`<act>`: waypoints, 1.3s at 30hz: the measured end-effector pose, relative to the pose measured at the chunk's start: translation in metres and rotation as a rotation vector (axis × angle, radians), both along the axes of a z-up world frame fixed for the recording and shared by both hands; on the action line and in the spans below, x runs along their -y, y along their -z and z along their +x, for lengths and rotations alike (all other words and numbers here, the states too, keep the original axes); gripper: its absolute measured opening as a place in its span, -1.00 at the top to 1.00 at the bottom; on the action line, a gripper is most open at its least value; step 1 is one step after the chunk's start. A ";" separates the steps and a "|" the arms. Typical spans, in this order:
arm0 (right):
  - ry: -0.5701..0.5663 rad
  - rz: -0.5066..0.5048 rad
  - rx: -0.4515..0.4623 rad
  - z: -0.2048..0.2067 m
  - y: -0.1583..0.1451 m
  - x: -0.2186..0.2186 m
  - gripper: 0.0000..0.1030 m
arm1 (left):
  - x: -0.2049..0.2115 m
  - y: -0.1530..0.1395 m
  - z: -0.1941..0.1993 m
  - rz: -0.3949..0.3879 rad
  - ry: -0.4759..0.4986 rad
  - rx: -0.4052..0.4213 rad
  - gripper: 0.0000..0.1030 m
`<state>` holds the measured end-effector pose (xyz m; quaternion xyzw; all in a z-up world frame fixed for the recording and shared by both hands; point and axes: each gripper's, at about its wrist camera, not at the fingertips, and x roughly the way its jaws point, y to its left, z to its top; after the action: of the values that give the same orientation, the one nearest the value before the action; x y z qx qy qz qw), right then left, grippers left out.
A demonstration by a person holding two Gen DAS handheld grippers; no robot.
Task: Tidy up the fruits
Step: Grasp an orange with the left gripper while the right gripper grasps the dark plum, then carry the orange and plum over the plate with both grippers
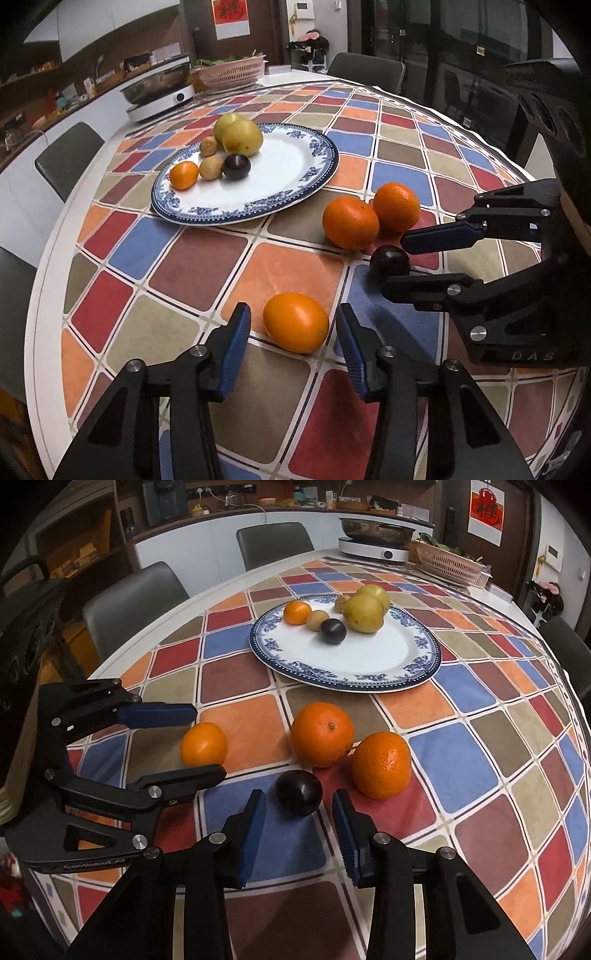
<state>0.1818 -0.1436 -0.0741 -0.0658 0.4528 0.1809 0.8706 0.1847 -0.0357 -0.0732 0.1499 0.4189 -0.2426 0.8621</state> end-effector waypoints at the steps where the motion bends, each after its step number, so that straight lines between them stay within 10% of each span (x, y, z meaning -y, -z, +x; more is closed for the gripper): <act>1: 0.002 0.004 -0.003 0.001 0.001 0.000 0.25 | 0.000 0.001 0.001 -0.004 -0.003 -0.006 0.14; 39: 0.021 0.093 0.172 -0.032 -0.070 0.016 0.44 | -0.002 -0.076 -0.033 -0.080 -0.164 0.102 0.29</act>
<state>0.1502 -0.1600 -0.0043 -0.0357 0.3682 0.1862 0.9102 0.1516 -0.0339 0.0032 0.0929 0.3752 -0.1797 0.9046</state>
